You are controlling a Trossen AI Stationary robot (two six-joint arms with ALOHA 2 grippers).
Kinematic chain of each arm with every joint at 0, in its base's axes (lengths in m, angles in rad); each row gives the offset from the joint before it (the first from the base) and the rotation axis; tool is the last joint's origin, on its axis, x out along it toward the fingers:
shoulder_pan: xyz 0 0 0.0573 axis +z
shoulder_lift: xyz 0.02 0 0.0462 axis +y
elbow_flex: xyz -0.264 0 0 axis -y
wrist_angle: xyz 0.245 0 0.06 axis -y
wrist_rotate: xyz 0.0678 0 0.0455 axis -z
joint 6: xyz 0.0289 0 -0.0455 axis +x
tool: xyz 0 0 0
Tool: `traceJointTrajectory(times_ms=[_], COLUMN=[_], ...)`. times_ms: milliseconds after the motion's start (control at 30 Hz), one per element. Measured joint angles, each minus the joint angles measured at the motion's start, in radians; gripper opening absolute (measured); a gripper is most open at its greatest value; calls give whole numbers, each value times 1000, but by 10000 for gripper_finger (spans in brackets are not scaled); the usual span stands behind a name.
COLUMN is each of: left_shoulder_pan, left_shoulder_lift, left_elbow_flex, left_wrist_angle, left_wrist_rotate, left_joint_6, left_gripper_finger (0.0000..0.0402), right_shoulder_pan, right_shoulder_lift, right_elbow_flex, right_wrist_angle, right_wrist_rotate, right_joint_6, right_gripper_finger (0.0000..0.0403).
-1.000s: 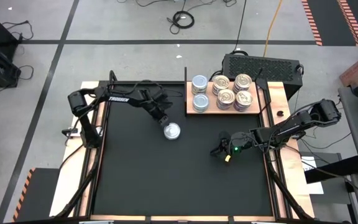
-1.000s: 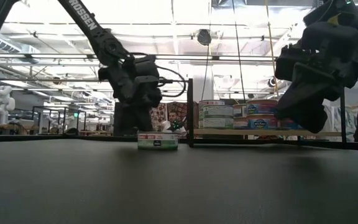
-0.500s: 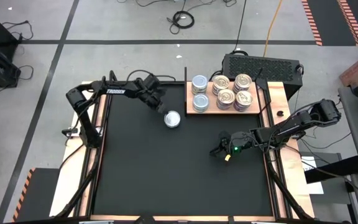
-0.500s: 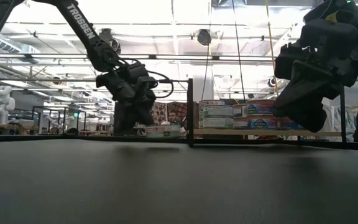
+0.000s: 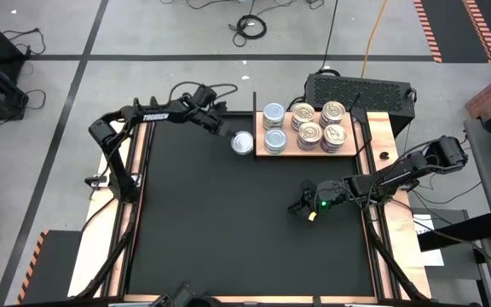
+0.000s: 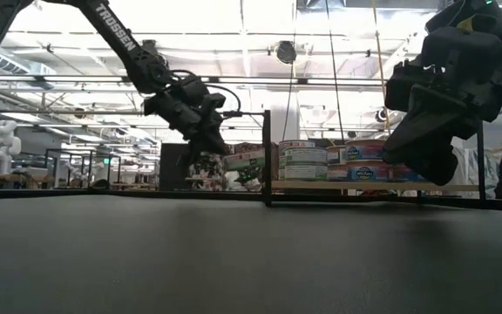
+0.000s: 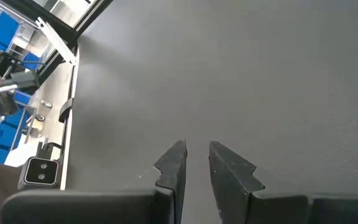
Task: Stack canned seafood by type on shelf
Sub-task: Stack the green tuna can on top of the other green tuna can on the shelf
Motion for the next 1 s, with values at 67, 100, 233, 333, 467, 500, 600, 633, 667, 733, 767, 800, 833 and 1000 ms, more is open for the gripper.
traceJointTrajectory(times_ms=[67, 100, 233, 333, 467, 500, 600, 633, 667, 733, 767, 800, 833, 1000], left_shoulder_pan=[12, 19, 39, 38, 20, 13, -16, -26, -34, -46, -53, -60, -66, -87], left_shoulder_lift=[-1, -1, -1, -2, 1, 4, 7, 8, 8, 8, 8, 8, 8, 19], left_elbow_flex=[22, 33, 83, 111, 152, 160, 164, 165, 165, 167, 167, 167, 167, 167], left_wrist_angle=[0, -1, -25, -29, -31, -26, -33, -33, -31, -20, -14, -5, 5, 49], left_wrist_rotate=[-7, -16, -28, -29, -39, -39, -39, -39, -39, -48, -51, -59, -75, -118], left_joint_6=[-1, -1, -3, -16, -41, -56, -81, -82, -82, -105, -108, -109, -118, -155], left_gripper_finger=[0, 0, 0, 0, 0, 0, 0, 0, 0, 0, 0, 0, 0, 0], right_shoulder_pan=[0, 0, 0, 0, 0, 0, 0, 0, 0, 0, 0, 0, 0, 0], right_shoulder_lift=[0, 0, 0, 0, 0, 0, 0, 0, 0, 0, 0, 0, 0, 0], right_elbow_flex=[0, 0, 0, 0, 0, 0, 0, 0, 0, 0, 0, 0, 0, 0], right_wrist_angle=[0, 0, 0, -1, -1, -1, -1, -1, -1, -1, -1, -1, -1, -1], right_wrist_rotate=[0, 0, 0, 0, 0, 1, 2, 2, 3, 2, 2, 2, 3, 3], right_joint_6=[0, 0, -13, -18, -37, -41, -42, -42, -42, -42, -45, -49, -50, -60], right_gripper_finger=[63, 63, 63, 63, 63, 63, 63, 63, 63, 63, 63, 63, 63, 63])
